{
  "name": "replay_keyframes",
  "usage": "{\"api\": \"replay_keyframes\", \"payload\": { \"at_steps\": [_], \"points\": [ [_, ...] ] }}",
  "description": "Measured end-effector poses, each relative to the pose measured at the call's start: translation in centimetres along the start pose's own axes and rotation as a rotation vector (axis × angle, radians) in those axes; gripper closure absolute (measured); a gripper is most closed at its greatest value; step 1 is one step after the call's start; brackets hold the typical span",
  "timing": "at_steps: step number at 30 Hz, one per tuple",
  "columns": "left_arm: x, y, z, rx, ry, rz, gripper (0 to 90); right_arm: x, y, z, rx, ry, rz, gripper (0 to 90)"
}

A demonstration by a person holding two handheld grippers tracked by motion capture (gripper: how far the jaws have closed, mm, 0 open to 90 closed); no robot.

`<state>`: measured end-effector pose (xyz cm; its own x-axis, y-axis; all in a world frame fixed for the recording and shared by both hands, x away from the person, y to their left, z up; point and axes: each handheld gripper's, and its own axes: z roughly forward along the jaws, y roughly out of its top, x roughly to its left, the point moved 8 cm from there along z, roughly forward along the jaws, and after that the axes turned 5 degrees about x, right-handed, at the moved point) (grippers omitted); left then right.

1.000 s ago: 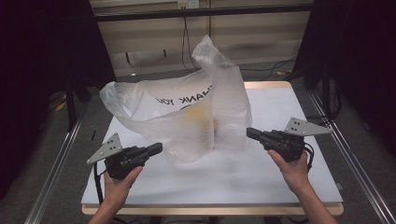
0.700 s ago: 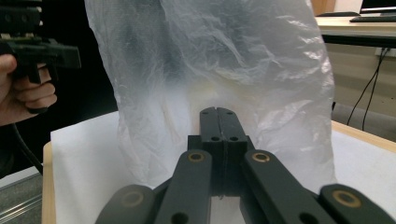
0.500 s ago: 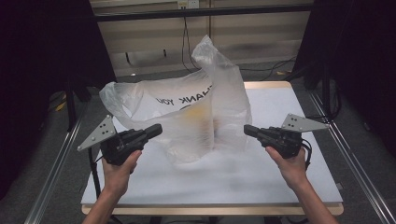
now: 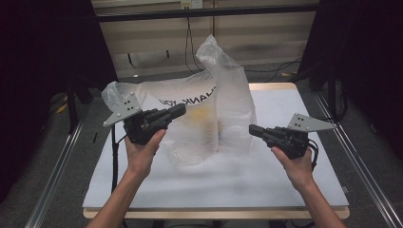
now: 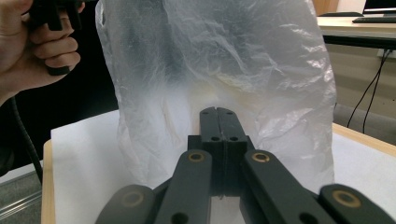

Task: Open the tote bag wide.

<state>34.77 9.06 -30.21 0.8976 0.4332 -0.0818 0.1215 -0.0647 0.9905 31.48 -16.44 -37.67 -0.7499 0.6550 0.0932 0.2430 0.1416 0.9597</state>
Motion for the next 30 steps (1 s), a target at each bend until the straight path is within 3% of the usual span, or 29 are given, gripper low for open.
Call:
{"api": "replay_keyframes", "payload": {
  "at_steps": [2, 7, 10, 15, 17, 18, 20, 21, 23, 24, 30],
  "points": [
    [0.2, 0.5, 0.2, -0.003, 0.007, 0.005, 90.0, -0.2, -0.1, -0.2, 0.008, -0.019, 0.004, 90.0],
    [0.9, 2.1, 0.1, -0.032, 0.027, 0.004, 90.0, -0.3, -0.2, -0.2, 0.002, -0.01, 0.007, 90.0],
    [1.4, 2.1, 0.2, -0.018, 0.038, 0.0, 90.0, -0.2, -0.2, -0.1, 0.006, -0.007, 0.007, 90.0],
    [1.1, -0.9, 1.5, 0.06, 0.017, -0.024, 90.0, -0.1, -0.3, 0.1, 0.01, 0.001, 0.004, 90.0],
    [1.0, -1.9, 2.4, 0.067, 0.014, -0.049, 90.0, -0.1, -0.4, 0.2, 0.012, 0.001, 0.005, 90.0],
    [1.0, -1.9, 2.4, 0.067, 0.014, -0.049, 90.0, -0.1, -0.4, 0.2, 0.012, 0.001, 0.005, 90.0],
    [1.2, -3.4, 3.4, 0.096, 0.008, -0.029, 90.0, 0.0, -0.6, 0.4, 0.022, 0.006, 0.003, 90.0],
    [1.3, -3.7, 3.8, 0.093, 0.007, -0.049, 90.0, 0.0, -0.7, 0.4, 0.02, 0.008, -0.001, 90.0],
    [1.5, -4.2, 4.1, 0.106, 0.007, -0.039, 90.0, 0.0, -0.7, 0.5, 0.023, 0.008, 0.005, 90.0],
    [1.7, -5.1, 4.7, 0.113, 0.003, -0.068, 90.0, 0.0, -0.9, 0.7, 0.026, 0.01, 0.007, 90.0],
    [1.7, -7.6, 6.2, 0.156, -0.006, -0.085, 90.0, 0.4, -1.5, 1.2, 0.048, 0.024, 0.008, 90.0]
  ]
}}
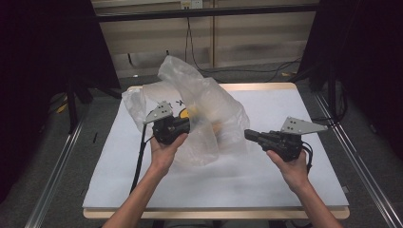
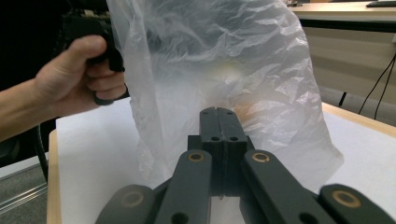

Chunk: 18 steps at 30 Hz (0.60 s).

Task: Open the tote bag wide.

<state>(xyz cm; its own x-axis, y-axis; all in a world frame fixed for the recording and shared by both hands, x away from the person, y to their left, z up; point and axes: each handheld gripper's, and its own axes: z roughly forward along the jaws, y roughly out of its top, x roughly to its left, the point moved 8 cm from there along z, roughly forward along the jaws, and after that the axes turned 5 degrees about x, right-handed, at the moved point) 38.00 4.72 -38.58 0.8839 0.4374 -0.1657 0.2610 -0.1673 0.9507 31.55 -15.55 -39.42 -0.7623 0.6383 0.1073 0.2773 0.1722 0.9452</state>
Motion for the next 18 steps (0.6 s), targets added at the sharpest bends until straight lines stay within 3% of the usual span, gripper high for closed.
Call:
{"api": "replay_keyframes", "payload": {
  "at_steps": [4, 7, 11, 18],
  "points": [
    [-0.3, -0.6, 1.0, 0.002, -0.02, -0.006, 90.0, 0.5, -0.1, 0.4, 0.005, 0.023, -0.001, 90.0],
    [-0.7, -0.7, 1.8, 0.023, -0.031, 0.021, 90.0, 1.0, 0.1, 0.8, 0.008, 0.034, -0.009, 90.0],
    [-1.4, -0.5, 2.7, 0.006, -0.046, 0.0, 90.0, 1.5, 0.5, 1.1, 0.005, 0.046, -0.015, 90.0],
    [-2.3, -0.7, 3.4, 0.028, -0.062, 0.022, 90.0, 3.5, 2.9, 1.2, -0.039, 0.092, -0.055, 90.0]
  ]
}}
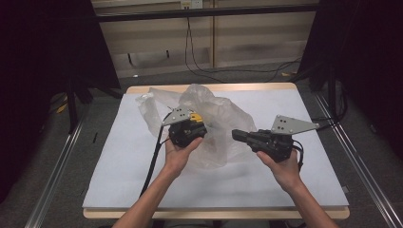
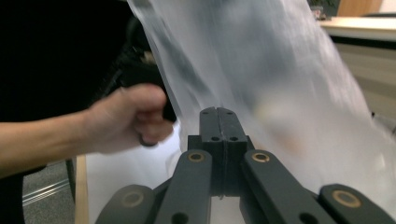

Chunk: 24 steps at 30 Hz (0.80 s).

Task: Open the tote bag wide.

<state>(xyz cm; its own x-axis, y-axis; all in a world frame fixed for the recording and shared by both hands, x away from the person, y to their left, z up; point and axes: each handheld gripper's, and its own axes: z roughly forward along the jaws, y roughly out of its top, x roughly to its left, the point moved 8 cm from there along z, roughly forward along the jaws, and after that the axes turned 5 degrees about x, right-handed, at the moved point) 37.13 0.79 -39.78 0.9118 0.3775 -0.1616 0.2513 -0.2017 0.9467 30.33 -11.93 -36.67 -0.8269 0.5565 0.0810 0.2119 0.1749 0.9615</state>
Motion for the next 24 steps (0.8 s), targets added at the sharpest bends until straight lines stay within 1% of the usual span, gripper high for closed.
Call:
{"api": "replay_keyframes", "payload": {
  "at_steps": [2, 3, 4, 5, 6, 9, 10, 11, 12, 14, 15, 16, 17, 18, 19, 20, 21, 22, 23, 24],
  "points": [
    [-0.3, -0.4, 0.6, -0.001, -0.008, -0.006, 90.0, 0.3, 0.5, 0.1, -0.007, 0.008, -0.003, 90.0],
    [-0.5, -0.6, 0.9, 0.011, -0.018, 0.0, 90.0, 0.5, 0.6, 0.2, -0.009, 0.014, -0.005, 90.0],
    [-0.7, -0.9, 1.3, 0.03, -0.017, 0.013, 90.0, 0.6, 0.8, 0.3, -0.014, 0.016, -0.011, 90.0],
    [-0.7, -0.9, 1.3, 0.03, -0.017, 0.013, 90.0, 0.8, 0.9, 0.3, -0.014, 0.018, -0.011, 90.0],
    [-0.9, -1.5, 1.9, 0.057, -0.01, 0.024, 90.0, 0.9, 1.0, 0.4, -0.022, 0.024, -0.012, 90.0],
    [-1.1, -2.4, 2.4, 0.082, -0.016, 0.026, 90.0, 0.7, 1.4, 0.6, -0.031, 0.024, -0.002, 90.0],
    [-1.1, -2.6, 2.5, 0.086, -0.018, 0.017, 90.0, 0.5, 1.5, 0.8, -0.034, 0.019, -0.001, 90.0],
    [-1.0, -3.0, 2.5, 0.11, -0.018, 0.034, 90.0, 0.3, 1.5, 1.0, -0.032, 0.012, 0.003, 90.0],
    [-1.0, -3.3, 2.5, 0.112, -0.019, 0.03, 90.0, 0.0, 1.5, 1.2, -0.031, 0.007, 0.007, 90.0],
    [-0.8, -3.9, 2.5, 0.14, -0.013, 0.037, 90.0, -0.7, 1.2, 1.6, -0.024, -0.009, 0.008, 90.0],
    [-0.6, -4.1, 2.5, 0.141, -0.018, 0.031, 90.0, -1.1, 1.1, 1.8, -0.022, -0.018, 0.016, 90.0],
    [-0.4, -4.3, 2.5, 0.146, -0.01, 0.026, 90.0, -1.5, 0.9, 2.0, -0.018, -0.026, 0.029, 90.0],
    [-0.2, -4.5, 2.5, 0.152, -0.012, 0.025, 90.0, -2.0, 0.8, 2.2, -0.019, -0.032, 0.037, 90.0],
    [-0.2, -4.5, 2.5, 0.152, -0.012, 0.025, 90.0, -2.0, 0.8, 2.2, -0.019, -0.032, 0.037, 90.0],
    [0.0, -4.8, 2.5, 0.154, -0.011, 0.008, 90.0, -2.9, 0.4, 2.6, -0.012, -0.048, 0.052, 90.0],
    [0.4, -5.4, 2.5, 0.18, -0.003, 0.014, 90.0, -3.2, 0.2, 2.9, -0.008, -0.054, 0.055, 90.0],
    [0.5, -5.6, 2.5, 0.182, -0.001, 0.004, 90.0, -3.5, 0.0, 3.1, -0.003, -0.058, 0.056, 90.0],
    [0.6, -5.8, 2.5, 0.184, -0.002, -0.001, 90.0, -3.9, -0.3, 3.5, 0.01, -0.073, 0.048, 90.0],
    [0.6, -5.8, 2.5, 0.184, -0.002, -0.001, 90.0, -3.9, -0.3, 3.5, 0.01, -0.073, 0.048, 90.0],
    [0.8, -6.0, 2.4, 0.189, 0.0, -0.005, 90.0, -4.4, -0.7, 3.8, 0.023, -0.085, 0.05, 90.0]
  ]
}}
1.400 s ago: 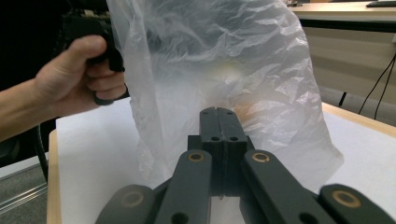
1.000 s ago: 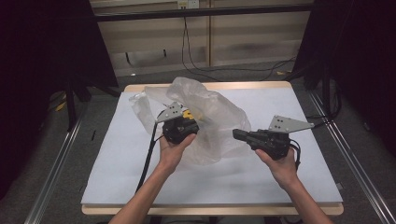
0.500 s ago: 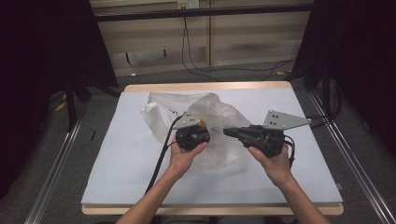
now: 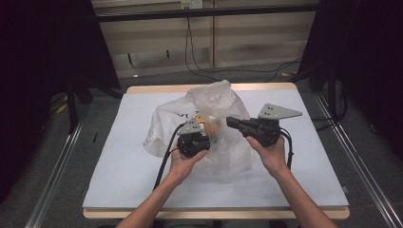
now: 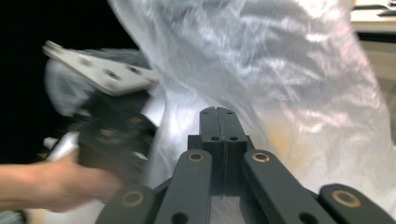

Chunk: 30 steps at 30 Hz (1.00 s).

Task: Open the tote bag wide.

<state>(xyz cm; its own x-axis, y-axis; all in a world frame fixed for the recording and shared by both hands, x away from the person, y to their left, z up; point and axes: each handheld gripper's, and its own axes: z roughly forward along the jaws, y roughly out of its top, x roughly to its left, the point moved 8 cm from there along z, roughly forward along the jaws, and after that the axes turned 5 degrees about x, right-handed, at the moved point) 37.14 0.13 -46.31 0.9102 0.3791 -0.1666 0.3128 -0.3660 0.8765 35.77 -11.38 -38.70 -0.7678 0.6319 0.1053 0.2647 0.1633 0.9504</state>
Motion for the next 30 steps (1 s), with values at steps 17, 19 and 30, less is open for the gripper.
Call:
{"api": "replay_keyframes", "payload": {
  "at_steps": [17, 19, 30],
  "points": [
    [3.2, -4.2, -1.7, 0.089, 0.03, -0.053, 90.0, -4.8, -7.0, 2.6, 0.153, -0.06, 0.081, 90.0],
    [3.4, -4.5, -2.1, 0.095, 0.03, -0.047, 90.0, -4.9, -7.8, 2.9, 0.177, -0.058, 0.095, 90.0],
    [5.5, -7.5, -2.0, 0.193, 0.052, -0.073, 90.0, -6.2, -12.0, 3.8, 0.332, -0.086, 0.092, 90.0]
  ]
}}
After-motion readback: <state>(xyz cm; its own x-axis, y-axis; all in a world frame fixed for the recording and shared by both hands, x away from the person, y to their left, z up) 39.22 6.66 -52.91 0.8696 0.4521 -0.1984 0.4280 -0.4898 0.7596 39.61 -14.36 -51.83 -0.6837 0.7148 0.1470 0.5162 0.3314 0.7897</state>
